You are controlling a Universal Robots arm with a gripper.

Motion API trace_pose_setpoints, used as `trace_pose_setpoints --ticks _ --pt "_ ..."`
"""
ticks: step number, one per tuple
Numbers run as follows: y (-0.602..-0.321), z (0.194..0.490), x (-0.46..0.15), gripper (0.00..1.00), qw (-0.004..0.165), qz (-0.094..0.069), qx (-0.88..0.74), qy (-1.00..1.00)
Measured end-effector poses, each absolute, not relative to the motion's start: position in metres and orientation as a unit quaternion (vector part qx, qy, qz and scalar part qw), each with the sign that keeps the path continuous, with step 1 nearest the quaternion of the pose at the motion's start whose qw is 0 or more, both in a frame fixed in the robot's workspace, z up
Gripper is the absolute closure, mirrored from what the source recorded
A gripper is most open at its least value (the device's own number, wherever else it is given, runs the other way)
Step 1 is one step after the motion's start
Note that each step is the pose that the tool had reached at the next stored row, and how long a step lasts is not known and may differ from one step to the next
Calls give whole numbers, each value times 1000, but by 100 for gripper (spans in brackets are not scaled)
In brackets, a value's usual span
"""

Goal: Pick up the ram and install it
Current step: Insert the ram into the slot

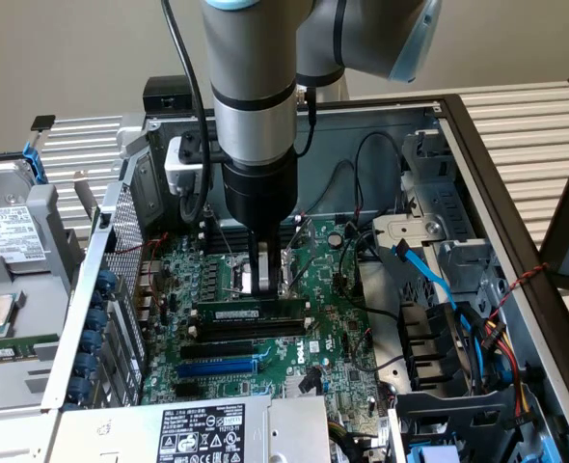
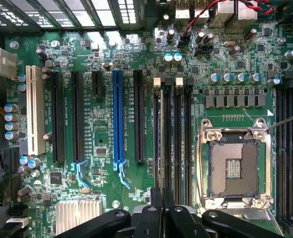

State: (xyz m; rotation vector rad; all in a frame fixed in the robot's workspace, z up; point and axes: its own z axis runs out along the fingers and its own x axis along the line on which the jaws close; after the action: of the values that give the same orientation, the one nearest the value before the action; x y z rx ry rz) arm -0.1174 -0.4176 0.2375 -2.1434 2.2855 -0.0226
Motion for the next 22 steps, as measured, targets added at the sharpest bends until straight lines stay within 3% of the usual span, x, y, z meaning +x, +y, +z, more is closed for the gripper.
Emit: trace_pose_setpoints --ticks 22 --pt "-416 235 -120 88 3 -8 -694 720"
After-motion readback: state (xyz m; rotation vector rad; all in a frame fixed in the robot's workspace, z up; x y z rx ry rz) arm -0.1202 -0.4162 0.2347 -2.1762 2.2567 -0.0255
